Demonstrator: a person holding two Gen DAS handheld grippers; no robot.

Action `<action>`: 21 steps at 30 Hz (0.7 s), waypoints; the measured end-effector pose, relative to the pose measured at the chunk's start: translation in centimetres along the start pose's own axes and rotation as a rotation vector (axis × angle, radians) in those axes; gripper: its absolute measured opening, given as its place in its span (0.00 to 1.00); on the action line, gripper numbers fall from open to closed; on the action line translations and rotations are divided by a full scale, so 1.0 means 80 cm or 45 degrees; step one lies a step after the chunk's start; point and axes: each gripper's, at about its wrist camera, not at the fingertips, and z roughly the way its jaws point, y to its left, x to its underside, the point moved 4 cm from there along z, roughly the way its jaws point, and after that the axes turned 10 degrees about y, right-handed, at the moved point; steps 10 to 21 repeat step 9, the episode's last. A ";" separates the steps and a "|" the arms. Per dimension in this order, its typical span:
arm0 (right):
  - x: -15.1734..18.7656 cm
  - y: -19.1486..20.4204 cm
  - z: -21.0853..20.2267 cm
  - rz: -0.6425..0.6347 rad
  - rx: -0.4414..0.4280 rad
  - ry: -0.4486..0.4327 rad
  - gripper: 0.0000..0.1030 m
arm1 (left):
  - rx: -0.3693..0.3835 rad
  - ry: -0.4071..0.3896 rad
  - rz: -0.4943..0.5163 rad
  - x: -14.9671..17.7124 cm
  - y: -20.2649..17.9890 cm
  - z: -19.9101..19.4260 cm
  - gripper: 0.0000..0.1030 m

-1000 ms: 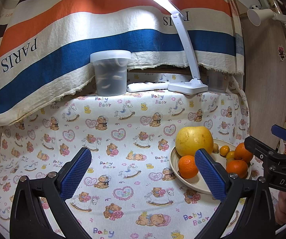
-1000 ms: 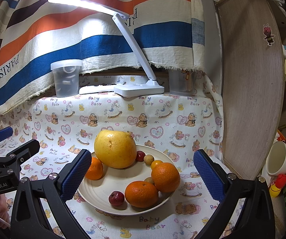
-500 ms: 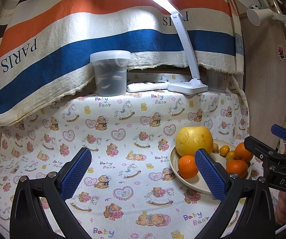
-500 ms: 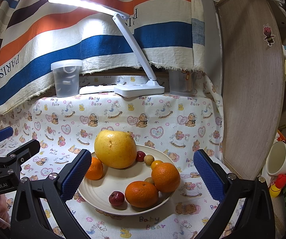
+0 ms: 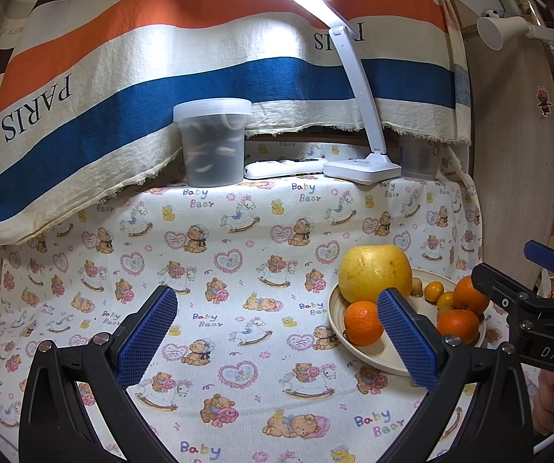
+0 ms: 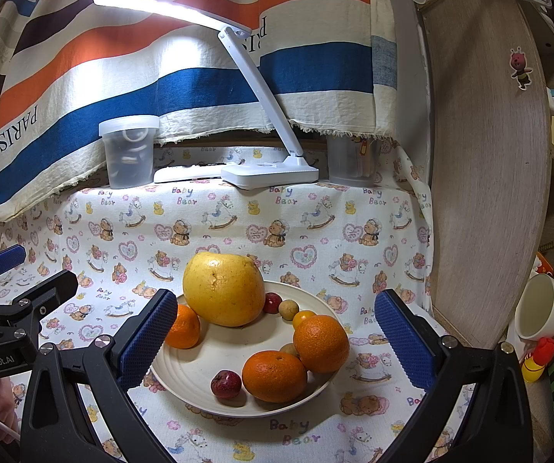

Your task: Organize fruits

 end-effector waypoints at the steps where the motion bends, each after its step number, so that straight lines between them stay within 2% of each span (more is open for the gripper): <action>1: 0.000 0.000 0.000 0.000 0.000 0.000 1.00 | 0.000 0.000 0.000 0.000 0.000 0.000 1.00; 21: 0.000 0.000 0.000 0.000 0.000 0.001 1.00 | 0.000 0.000 0.000 0.000 -0.001 -0.001 1.00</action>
